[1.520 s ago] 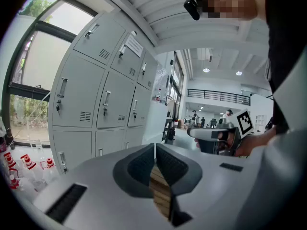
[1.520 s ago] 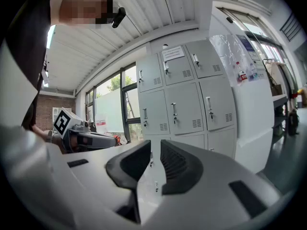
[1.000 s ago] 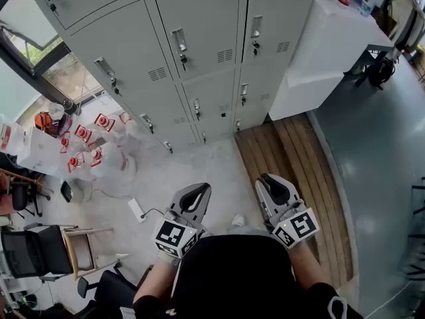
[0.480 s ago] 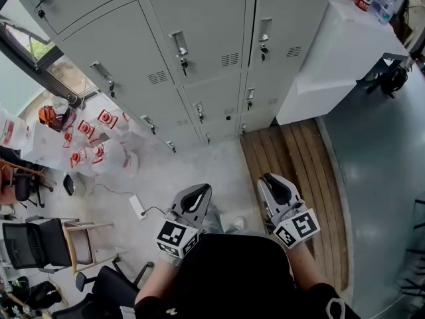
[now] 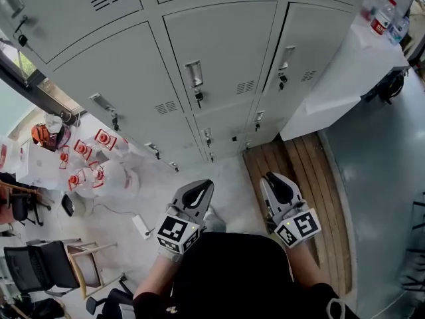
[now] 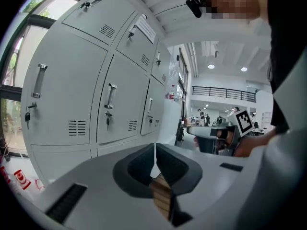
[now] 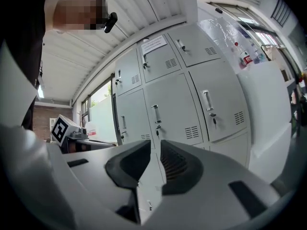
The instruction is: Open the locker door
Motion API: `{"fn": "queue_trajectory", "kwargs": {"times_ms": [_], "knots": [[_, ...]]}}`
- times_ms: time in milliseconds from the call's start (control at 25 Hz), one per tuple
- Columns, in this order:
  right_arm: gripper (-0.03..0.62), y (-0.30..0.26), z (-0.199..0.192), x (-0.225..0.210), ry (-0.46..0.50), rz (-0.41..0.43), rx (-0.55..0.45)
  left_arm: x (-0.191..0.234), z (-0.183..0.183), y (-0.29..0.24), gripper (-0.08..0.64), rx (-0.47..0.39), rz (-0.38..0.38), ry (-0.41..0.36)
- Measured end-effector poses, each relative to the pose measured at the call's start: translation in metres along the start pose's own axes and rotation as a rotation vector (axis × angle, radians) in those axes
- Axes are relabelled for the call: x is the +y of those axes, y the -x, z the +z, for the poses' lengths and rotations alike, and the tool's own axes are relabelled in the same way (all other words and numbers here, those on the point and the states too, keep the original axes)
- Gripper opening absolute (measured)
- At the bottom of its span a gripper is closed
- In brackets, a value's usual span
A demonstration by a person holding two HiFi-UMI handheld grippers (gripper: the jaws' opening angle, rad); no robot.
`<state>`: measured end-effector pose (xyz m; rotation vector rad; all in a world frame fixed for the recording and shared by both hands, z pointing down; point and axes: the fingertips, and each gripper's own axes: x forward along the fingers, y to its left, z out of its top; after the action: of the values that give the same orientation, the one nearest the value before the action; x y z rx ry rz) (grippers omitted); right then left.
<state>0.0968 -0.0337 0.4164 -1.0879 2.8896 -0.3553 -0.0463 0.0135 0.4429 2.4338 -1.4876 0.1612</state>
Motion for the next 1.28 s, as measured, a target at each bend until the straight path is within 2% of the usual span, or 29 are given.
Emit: {"fn": "queue_trajectory", "kwargs": {"times_ms": [320, 480, 600, 800, 920, 1000, 1120, 1200, 1280], "knots": [[0.075, -0.089, 0.002, 0.015, -0.011, -0.025, -0.011, 0.093, 0.028, -0.014, 0.028, -0.011, -0.026, -0.022], [0.075, -0.111, 0.003, 0.019, -0.006, -0.016, -0.002, 0.12, 0.034, -0.024, 0.028, -0.021, -0.035, 0.046], [0.075, -0.12, 0.004, 0.015, -0.009, -0.01, 0.007, 0.132, 0.04, -0.039, 0.028, -0.053, -0.05, 0.168], [0.075, -0.123, 0.012, 0.001, -0.014, -0.015, 0.02, 0.154, 0.048, -0.068, 0.028, -0.141, -0.079, 0.483], [0.075, -0.119, 0.016, -0.011, -0.007, -0.035, 0.031, 0.169, 0.054, -0.086, 0.028, -0.199, -0.091, 0.642], [0.075, -0.116, 0.014, -0.021, -0.014, -0.055, 0.043, 0.178, 0.058, -0.097, 0.029, -0.231, -0.104, 0.72], [0.075, -0.109, 0.011, -0.033, -0.023, -0.085, 0.052, 0.187, 0.065, -0.114, 0.039, -0.246, -0.118, 0.792], [0.075, -0.106, 0.01, -0.04, -0.024, -0.1, 0.054, 0.19, 0.067, -0.123, 0.109, -0.244, -0.119, 0.831], [0.075, -0.104, 0.01, -0.046, -0.023, -0.112, 0.055, 0.193, 0.062, -0.13, 0.151, -0.237, -0.1, 0.905]]}}
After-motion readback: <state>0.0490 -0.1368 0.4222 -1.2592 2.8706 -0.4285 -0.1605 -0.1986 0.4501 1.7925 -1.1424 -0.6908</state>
